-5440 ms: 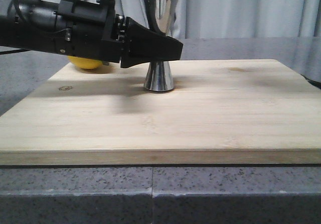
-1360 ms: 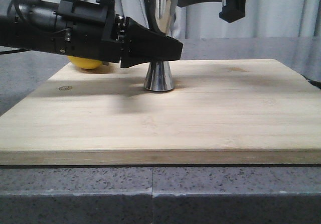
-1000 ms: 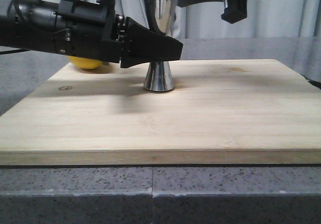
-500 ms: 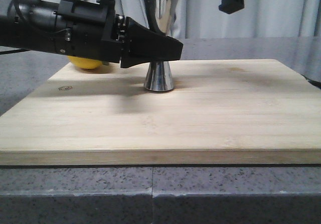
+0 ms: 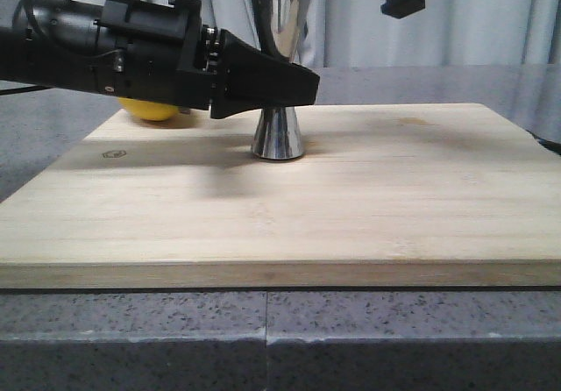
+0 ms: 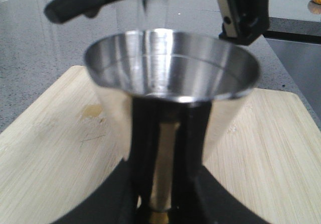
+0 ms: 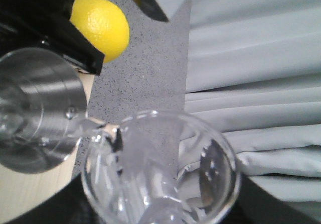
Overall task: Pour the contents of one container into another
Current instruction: 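Tilt the beaker with the right gripper, pouring liquid into the jigger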
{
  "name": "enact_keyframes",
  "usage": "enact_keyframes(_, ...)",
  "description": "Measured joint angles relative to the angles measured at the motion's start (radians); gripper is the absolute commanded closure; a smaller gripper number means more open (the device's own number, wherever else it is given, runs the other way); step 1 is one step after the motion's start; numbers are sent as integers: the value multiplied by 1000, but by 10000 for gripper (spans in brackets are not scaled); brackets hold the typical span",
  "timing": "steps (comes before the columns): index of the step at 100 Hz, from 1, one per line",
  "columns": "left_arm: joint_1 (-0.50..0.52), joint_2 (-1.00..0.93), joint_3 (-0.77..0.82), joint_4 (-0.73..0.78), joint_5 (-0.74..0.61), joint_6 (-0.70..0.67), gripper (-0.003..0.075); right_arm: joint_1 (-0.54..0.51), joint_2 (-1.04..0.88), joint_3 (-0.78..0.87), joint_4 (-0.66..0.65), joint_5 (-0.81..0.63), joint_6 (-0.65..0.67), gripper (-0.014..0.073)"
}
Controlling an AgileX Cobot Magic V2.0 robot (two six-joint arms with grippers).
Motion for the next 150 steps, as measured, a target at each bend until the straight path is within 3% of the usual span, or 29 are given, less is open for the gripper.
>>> enact_keyframes(150,0,0,0,0,0,0,650,0,0,0,0,0,-131,324)
